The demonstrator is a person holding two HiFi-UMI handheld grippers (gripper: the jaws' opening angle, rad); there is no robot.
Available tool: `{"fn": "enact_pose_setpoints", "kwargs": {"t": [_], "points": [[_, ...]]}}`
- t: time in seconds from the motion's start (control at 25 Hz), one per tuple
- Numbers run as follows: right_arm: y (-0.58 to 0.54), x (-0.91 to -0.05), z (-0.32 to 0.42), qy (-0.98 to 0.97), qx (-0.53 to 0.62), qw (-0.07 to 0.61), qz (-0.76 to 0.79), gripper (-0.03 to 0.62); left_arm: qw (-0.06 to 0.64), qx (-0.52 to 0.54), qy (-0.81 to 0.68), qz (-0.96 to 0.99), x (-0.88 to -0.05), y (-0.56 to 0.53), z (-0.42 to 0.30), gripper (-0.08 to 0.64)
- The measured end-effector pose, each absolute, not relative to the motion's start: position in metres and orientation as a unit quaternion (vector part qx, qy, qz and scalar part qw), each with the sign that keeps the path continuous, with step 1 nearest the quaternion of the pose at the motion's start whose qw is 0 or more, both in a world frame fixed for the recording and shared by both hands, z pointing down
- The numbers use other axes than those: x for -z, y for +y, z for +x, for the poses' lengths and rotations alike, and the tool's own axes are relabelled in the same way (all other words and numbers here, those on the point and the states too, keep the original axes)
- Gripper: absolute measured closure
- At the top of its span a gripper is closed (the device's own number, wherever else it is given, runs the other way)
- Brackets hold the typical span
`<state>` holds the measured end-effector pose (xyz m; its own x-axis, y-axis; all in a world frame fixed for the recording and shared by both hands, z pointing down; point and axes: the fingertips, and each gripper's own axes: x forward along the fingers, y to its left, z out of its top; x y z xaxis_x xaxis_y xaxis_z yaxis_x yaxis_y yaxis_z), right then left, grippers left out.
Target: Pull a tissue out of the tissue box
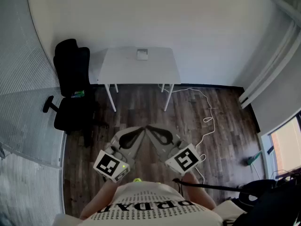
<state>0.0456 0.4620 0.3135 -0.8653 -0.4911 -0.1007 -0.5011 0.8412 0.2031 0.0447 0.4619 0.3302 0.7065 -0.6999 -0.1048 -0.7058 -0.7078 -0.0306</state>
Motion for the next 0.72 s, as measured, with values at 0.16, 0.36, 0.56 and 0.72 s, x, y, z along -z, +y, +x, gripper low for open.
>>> {"fn": "enact_pose_setpoints", "kwargs": {"t": [0.16,0.36,0.56,0.72], "points": [[0.462,-0.317,0.042,0.959,-0.116,0.018,-0.259,0.584,0.037,-0.042,0.380,-0.923,-0.332,0.462,0.042,0.557],[0.462,-0.319,0.037,0.959,-0.113,0.015,-0.260,0.583,0.034,-0.043,0.381,-0.923,-0.333,0.462,0.037,0.557],[0.462,-0.317,0.038,0.961,-0.104,0.026,-0.254,0.583,0.036,-0.045,0.382,-0.923,-0.332,0.462,0.036,0.558],[0.463,-0.318,0.036,0.961,-0.112,0.015,-0.254,0.583,0.034,-0.047,0.381,-0.923,-0.331,0.461,0.034,0.558]]}}
